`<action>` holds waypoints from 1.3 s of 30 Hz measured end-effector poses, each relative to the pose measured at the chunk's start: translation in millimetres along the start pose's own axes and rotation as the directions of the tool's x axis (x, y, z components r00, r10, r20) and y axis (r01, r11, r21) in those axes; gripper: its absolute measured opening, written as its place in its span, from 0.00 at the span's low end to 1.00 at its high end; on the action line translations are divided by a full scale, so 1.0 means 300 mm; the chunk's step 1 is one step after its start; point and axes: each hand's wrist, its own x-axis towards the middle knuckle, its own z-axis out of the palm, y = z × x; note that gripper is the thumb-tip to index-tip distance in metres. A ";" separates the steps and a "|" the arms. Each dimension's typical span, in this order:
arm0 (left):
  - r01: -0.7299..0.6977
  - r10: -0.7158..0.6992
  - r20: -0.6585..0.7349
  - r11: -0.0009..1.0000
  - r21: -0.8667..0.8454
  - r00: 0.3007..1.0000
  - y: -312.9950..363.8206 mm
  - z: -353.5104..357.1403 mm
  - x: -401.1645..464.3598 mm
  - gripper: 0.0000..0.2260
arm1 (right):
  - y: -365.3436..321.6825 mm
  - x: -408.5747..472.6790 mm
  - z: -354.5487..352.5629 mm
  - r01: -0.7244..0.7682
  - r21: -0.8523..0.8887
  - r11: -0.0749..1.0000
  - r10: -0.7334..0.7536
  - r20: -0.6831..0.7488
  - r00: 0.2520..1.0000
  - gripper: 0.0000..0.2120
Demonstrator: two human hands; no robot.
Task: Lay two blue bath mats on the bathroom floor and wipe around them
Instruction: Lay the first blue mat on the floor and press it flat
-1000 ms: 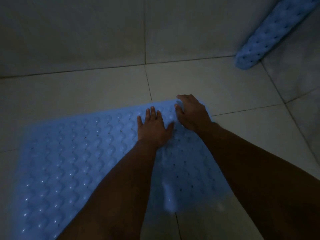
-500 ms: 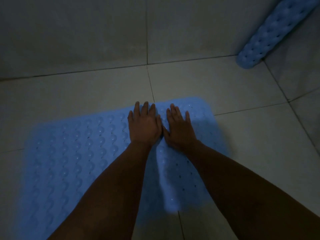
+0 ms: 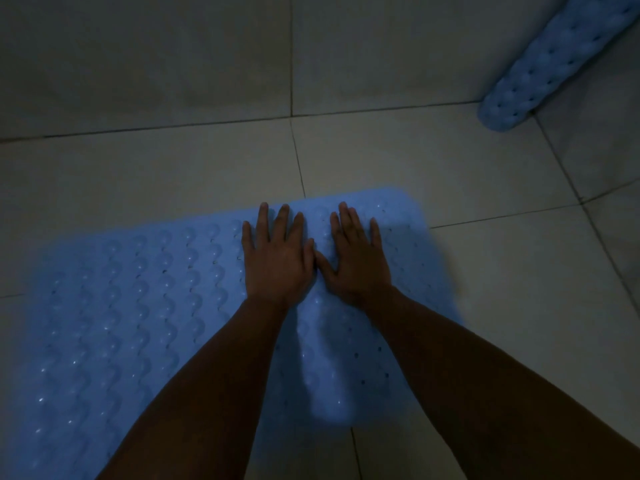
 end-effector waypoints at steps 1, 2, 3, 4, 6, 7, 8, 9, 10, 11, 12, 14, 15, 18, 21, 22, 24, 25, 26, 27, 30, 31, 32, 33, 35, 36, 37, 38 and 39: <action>0.001 -0.001 0.003 1.000 0.006 1.000 0.002 -0.012 -0.004 0.27 | -0.003 0.000 -0.010 -0.005 0.007 1.000 0.005 0.017 1.000 0.40; 0.002 -0.002 0.006 1.000 0.014 1.000 0.004 -0.021 -0.007 0.28 | -0.004 0.002 -0.022 -0.010 0.020 1.000 0.009 0.041 0.999 0.41; 0.005 -0.005 0.009 1.000 0.020 1.000 0.006 -0.030 -0.007 0.28 | -0.003 0.007 -0.036 -0.015 0.043 0.999 0.012 0.078 0.997 0.42; 0.006 -0.006 0.001 1.000 0.021 1.000 0.009 -0.040 -0.009 0.27 | -0.001 0.017 -0.054 -0.021 0.075 0.997 0.012 0.126 0.992 0.43; 0.002 -0.002 -0.044 1.000 0.009 0.999 0.021 -0.054 -0.012 0.27 | 0.003 0.049 -0.101 -0.046 0.155 0.987 0.013 0.208 0.978 0.42; -0.001 0.001 -0.054 1.000 0.004 0.999 0.030 -0.056 -0.011 0.27 | 0.007 0.068 -0.132 -0.075 0.216 0.974 0.024 0.226 0.974 0.39; -0.002 0.002 -0.049 1.000 -0.001 0.999 0.043 -0.057 -0.009 0.27 | 0.015 0.083 -0.168 -0.110 0.274 0.955 0.050 0.217 0.975 0.35; -0.002 0.002 -0.035 1.000 -0.005 0.999 0.058 -0.057 -0.008 0.28 | 0.027 0.093 -0.203 -0.129 0.309 0.942 0.075 0.182 0.980 0.31; 0.001 -0.001 -0.019 1.000 -0.010 1.000 0.074 -0.057 -0.007 0.29 | 0.044 0.100 -0.234 -0.137 0.318 0.938 0.094 0.148 0.985 0.29; 0.004 -0.004 0.000 1.000 -0.017 1.000 0.094 -0.057 -0.005 0.30 | 0.068 0.102 -0.263 -0.147 0.315 0.938 0.110 0.131 0.985 0.27; 0.004 -0.004 0.024 1.000 -0.025 1.000 0.114 -0.055 -0.002 0.30 | 0.097 0.105 -0.278 -0.159 0.311 0.937 0.129 0.118 0.985 0.26; 0.002 0.001 0.072 0.999 -0.042 0.997 0.163 -0.044 0.006 0.31 | 0.175 0.112 -0.297 -0.177 0.306 0.935 0.167 0.058 0.984 0.24; -0.001 0.006 0.093 0.999 -0.051 0.996 0.190 -0.035 0.011 0.31 | 0.212 0.114 -0.305 -0.182 0.312 0.933 0.185 0.018 0.983 0.24; -0.039 0.049 0.121 0.996 -0.081 0.991 0.285 0.009 0.042 0.28 | 0.325 0.111 -0.310 -0.154 0.340 0.928 0.208 -0.129 0.970 0.22; -0.121 0.135 0.170 0.988 -0.092 0.976 0.381 0.075 0.088 0.28 | 0.415 0.101 -0.270 -0.075 0.243 0.967 0.150 -0.309 0.939 0.19; -0.150 0.163 0.183 0.985 -0.084 0.970 0.410 0.097 0.103 0.30 | 0.439 0.103 -0.251 -0.057 0.209 0.976 0.127 -0.336 0.933 0.19; -0.184 0.187 0.213 0.982 -0.037 0.959 0.461 0.145 0.125 0.34 | 0.484 0.112 -0.218 -0.042 0.179 0.983 0.103 -0.348 0.932 0.18; -0.188 0.184 0.221 0.982 -0.005 0.958 0.477 0.168 0.128 0.36 | 0.499 0.117 -0.209 -0.043 0.175 0.984 0.102 -0.343 0.934 0.18; -0.185 0.176 0.223 0.983 0.019 0.959 0.489 0.190 0.129 0.37 | 0.515 0.124 -0.201 -0.047 0.176 0.983 0.105 -0.335 0.936 0.19; -0.180 0.168 0.219 0.983 0.032 0.961 0.495 0.211 0.128 0.38 | 0.529 0.130 -0.194 -0.056 0.185 0.981 0.114 -0.319 0.941 0.19; -0.171 0.165 0.167 0.985 0.026 0.972 0.493 0.231 0.115 0.40 | 0.550 0.140 -0.176 -0.043 0.195 0.980 0.106 -0.326 0.940 0.18; -0.174 0.168 0.164 0.984 0.027 0.972 0.493 0.231 0.113 0.41 | 0.556 0.142 -0.174 -0.029 0.177 0.984 0.089 -0.342 0.936 0.17; -0.177 0.170 0.171 0.984 0.031 0.971 0.494 0.230 0.112 0.42 | 0.566 0.144 -0.170 -0.014 0.157 0.988 0.071 -0.365 0.928 0.16; -0.179 0.170 0.182 0.983 0.038 0.969 0.496 0.228 0.112 0.42 | 0.578 0.148 -0.168 -0.003 0.145 0.989 0.059 -0.378 0.924 0.15; -0.181 0.170 0.203 0.983 0.036 0.964 0.499 0.223 0.116 0.43 | 0.596 0.156 -0.164 -0.001 0.148 0.989 0.058 -0.384 0.922 0.15; -0.178 0.169 0.206 0.984 0.026 0.964 0.500 0.223 0.117 0.42 | 0.602 0.158 -0.155 -0.001 0.159 0.987 0.063 -0.382 0.922 0.15; -0.171 0.165 0.205 0.985 0.013 0.965 0.500 0.222 0.118 0.41 | 0.604 0.155 -0.151 0.004 0.167 0.986 0.060 -0.381 0.923 0.15; -0.162 0.158 0.205 0.987 0.004 0.966 0.502 0.220 0.119 0.39 | 0.604 0.152 -0.150 0.012 0.169 0.986 0.054 -0.378 0.924 0.15; -0.153 0.150 0.208 0.988 -0.001 0.967 0.504 0.215 0.121 0.38 | 0.601 0.144 -0.153 0.010 0.170 0.985 0.054 -0.367 0.929 0.16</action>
